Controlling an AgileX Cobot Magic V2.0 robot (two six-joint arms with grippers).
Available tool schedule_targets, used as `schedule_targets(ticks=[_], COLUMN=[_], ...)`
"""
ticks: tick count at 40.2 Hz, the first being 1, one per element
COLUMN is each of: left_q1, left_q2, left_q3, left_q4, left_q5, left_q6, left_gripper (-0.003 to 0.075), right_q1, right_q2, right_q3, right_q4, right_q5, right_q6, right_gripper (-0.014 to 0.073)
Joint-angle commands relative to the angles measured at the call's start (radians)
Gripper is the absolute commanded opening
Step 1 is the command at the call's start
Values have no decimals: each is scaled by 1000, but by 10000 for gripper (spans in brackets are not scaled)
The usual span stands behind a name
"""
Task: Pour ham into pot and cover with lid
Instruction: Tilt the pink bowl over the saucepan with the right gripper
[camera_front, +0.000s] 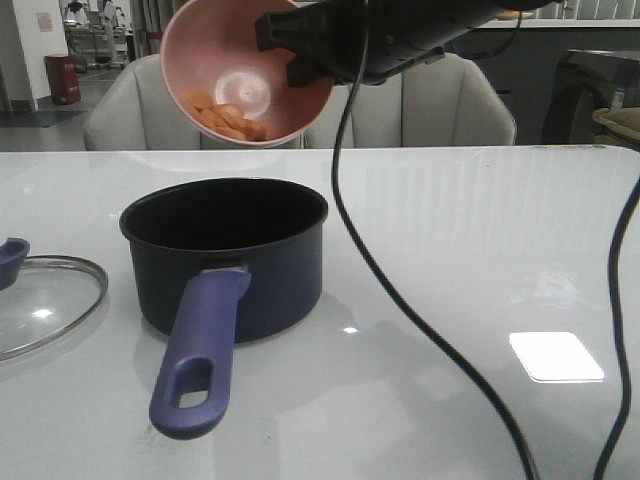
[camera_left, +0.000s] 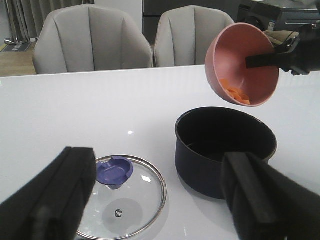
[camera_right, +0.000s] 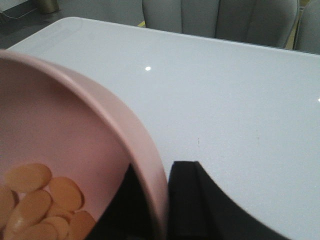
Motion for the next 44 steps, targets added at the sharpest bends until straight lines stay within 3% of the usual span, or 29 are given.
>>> schedule_targets(ticks=[1, 15, 25, 33, 36, 39, 44], left_q1=[-8, -8, -8, -8, -8, -8, -8], left_q2=[11, 11, 11, 11, 11, 11, 11], left_q3=[-27, -27, -27, -27, -27, -27, -27], left_q4=[-5, -5, -5, -5, -5, -5, -5], left_q5=[-77, -77, -77, -77, -77, -77, -77], left_q6=[-1, -1, -1, -1, -1, -1, -1], left_gripper=[564, 564, 564, 564, 564, 564, 564], right_q1=[0, 0, 2, 9, 9, 9, 9], right_q2=[-80, -186, -218, -219, -219, -219, -217], right_q3=[-26, -27, -92, -94, -94, -94, -94], right_q4=[16, 18, 32, 53, 119, 248, 558], right_q5=[-49, 109, 340, 350, 336, 320, 306], right_q6=[-11, -36, -95, -92, -133, -259, -595], right_gripper=[141, 141, 141, 141, 141, 141, 141])
